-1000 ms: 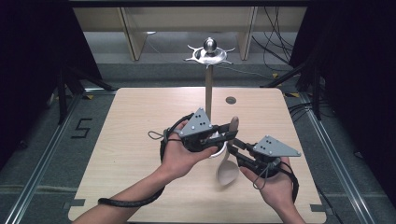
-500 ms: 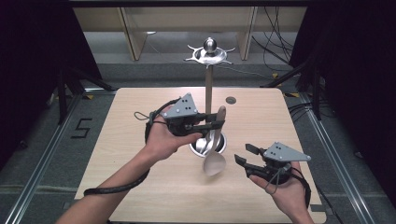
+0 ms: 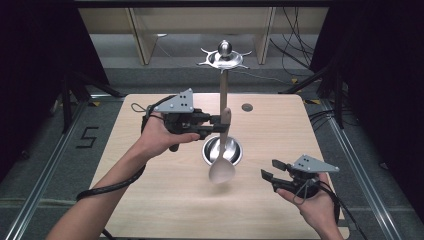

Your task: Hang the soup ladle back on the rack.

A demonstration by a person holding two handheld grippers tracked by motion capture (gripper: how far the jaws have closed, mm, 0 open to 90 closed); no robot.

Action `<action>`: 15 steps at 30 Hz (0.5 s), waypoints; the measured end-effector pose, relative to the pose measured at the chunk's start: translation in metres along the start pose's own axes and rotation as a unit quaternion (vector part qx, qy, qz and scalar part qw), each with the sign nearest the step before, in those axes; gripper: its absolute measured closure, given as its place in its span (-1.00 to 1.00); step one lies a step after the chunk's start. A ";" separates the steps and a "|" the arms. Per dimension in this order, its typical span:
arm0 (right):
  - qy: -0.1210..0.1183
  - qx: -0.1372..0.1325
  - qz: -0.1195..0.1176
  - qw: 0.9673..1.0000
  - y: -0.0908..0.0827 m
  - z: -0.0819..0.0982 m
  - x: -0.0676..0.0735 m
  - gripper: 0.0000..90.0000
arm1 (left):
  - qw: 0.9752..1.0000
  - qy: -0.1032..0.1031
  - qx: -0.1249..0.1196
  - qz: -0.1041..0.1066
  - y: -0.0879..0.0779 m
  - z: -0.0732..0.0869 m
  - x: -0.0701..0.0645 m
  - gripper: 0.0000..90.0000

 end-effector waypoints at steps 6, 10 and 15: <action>-0.011 0.012 0.009 1.000 -0.003 0.008 -0.013 -0.01 | 1.000 0.001 -0.007 0.016 -0.006 -0.006 0.007 0.63; 0.015 0.022 0.006 1.000 -0.004 0.014 -0.012 -0.01 | 1.000 0.006 -0.005 0.016 -0.007 -0.007 0.010 0.63; 0.007 0.024 0.012 1.000 -0.005 0.018 -0.020 -0.01 | 1.000 -0.002 -0.009 0.013 -0.009 -0.010 0.013 0.63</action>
Point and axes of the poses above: each handheld gripper's, and its own axes: y roughly forward along the jaws, z roughly out of its underside, x roughly to its left, the point moved 10 cm from there along y, roughly forward along the jaws, and after that the axes turned 4 degrees about -z, right-handed, at the moved point
